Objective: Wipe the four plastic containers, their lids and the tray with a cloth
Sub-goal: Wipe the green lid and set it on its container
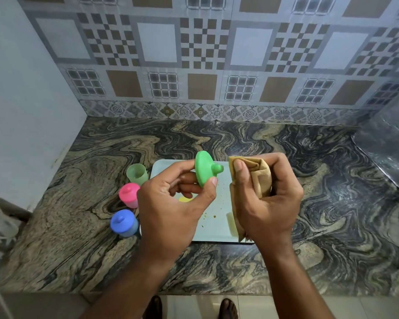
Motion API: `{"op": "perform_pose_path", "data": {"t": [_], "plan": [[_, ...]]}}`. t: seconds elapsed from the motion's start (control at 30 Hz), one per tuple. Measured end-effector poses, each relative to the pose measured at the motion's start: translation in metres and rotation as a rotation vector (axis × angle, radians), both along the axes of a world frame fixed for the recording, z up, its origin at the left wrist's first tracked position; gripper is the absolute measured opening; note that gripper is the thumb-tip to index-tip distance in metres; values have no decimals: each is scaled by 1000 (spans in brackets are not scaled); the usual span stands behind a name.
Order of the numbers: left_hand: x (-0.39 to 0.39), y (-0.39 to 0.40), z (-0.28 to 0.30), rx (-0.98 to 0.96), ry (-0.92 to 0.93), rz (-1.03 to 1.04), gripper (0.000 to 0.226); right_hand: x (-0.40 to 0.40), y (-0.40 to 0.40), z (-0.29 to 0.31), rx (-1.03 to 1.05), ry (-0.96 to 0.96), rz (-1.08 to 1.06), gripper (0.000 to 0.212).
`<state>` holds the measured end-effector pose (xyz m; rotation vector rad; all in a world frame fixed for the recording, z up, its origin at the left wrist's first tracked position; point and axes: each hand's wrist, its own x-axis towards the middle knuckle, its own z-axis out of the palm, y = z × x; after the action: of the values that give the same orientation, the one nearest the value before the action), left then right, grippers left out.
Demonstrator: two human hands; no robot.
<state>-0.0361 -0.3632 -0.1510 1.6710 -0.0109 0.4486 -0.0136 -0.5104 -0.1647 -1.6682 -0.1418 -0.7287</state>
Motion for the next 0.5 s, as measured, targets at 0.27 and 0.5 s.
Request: {"op": "perform_pose_path", "data": {"t": [0.27, 0.5], "plan": [[1, -1, 1, -33, 40, -66, 28, 2, 2, 2, -378, -205, -39, 17], [6, 1, 0, -173, 199, -96, 27, 5, -2, -8, -334, -208, -116, 18]]}}
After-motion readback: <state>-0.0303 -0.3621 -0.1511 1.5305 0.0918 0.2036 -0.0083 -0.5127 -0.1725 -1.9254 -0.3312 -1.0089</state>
